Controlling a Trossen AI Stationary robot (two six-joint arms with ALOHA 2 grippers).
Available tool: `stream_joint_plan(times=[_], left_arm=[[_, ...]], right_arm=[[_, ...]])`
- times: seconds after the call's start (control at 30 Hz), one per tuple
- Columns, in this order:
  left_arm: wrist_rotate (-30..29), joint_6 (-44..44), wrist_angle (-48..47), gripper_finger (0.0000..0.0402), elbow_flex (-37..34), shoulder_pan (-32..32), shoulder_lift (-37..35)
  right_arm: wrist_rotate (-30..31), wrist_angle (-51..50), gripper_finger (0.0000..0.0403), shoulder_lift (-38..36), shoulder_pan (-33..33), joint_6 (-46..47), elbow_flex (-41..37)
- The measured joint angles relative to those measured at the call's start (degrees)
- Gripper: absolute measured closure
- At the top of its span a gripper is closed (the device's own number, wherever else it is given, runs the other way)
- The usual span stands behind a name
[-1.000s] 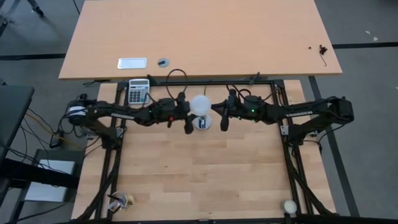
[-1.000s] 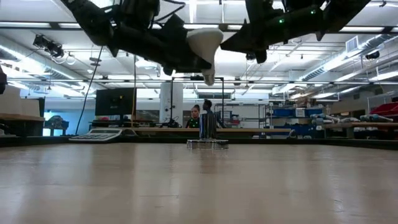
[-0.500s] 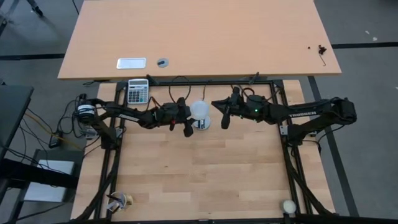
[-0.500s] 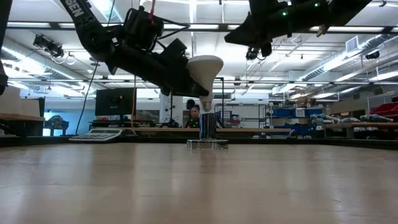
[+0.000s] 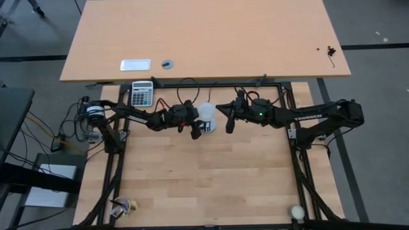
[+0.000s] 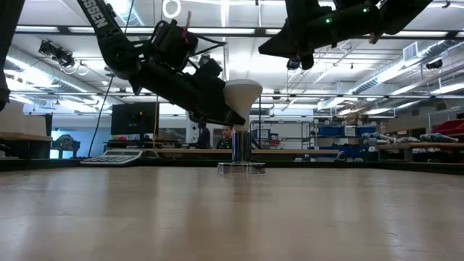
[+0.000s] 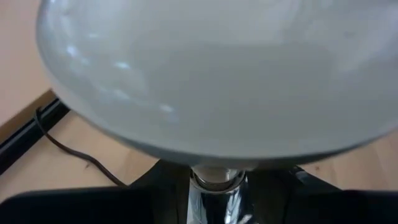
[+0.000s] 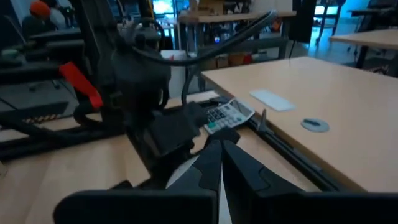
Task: Screw lightbulb
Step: Insert the lightbulb into the lamp
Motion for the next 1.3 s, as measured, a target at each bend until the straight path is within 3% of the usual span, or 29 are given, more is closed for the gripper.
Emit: stream_joint_plan(times=[0.3, 0.53, 0.87, 0.97, 1.2, 1.3], left_arm=[[-0.03, 0.01, -2.54, 0.028, 0.27, 0.0, -0.23], [0.29, 0.03, -2.84, 0.0281, 0.18, -0.09, -0.2], [0.63, 0.69, -5.37, 0.0287, 1.02, -0.13, 0.24], [0.6, 0.73, -5.96, 0.0305, 1.1, -0.09, 0.12], [0.4, 0.84, -5.01, 0.039, 1.07, -0.09, 0.14], [0.41, 0.85, -3.32, 0.0397, 1.07, -0.09, 0.12]], right_arm=[[-1.41, 0.1, 0.0388, 1.69, 0.11, 0.05, 1.14], [-1.9, -11.08, 0.0392, 2.69, -0.73, -2.01, 8.63], [-5.1, -17.18, 0.0393, 11.99, -2.05, -2.84, 15.63], [-5.16, -17.9, 0.0393, 13.53, -2.41, -2.99, 16.01], [-5.11, -20.37, 0.0393, 13.92, -3.9, -2.21, 16.06], [-5.12, -20.81, 0.0393, 13.67, -3.89, -2.32, 16.06]])
